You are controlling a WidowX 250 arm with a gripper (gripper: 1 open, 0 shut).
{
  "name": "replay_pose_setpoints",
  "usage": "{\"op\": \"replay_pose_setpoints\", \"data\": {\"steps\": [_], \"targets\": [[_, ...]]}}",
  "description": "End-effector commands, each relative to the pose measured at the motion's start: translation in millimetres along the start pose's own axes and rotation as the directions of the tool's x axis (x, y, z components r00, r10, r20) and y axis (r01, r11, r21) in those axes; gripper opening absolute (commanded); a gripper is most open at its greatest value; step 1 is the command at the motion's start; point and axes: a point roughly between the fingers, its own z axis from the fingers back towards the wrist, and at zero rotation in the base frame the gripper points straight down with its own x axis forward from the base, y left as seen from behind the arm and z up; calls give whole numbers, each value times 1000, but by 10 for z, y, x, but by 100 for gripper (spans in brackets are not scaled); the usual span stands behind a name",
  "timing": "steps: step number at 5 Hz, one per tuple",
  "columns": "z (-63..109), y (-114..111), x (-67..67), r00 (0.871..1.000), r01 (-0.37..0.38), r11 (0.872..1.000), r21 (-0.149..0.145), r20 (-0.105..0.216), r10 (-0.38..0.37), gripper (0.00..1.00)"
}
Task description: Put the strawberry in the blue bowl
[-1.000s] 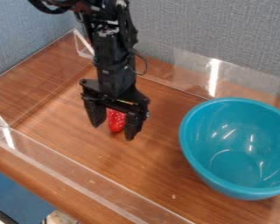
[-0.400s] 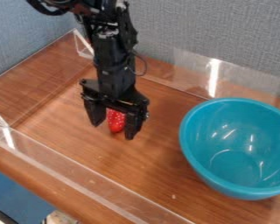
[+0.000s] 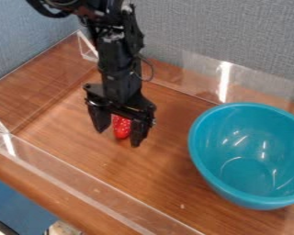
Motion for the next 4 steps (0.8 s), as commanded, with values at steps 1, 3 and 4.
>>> {"op": "replay_pose_setpoints", "data": {"steps": [1,3,4], "targets": [[53,-14,188,999,4,1000,16,51,-5,100],[-35,-13,320,999,-4,1000,23,50,3,100],[-53,-25,324,999,-5,1000,28,49,4,0]]}}
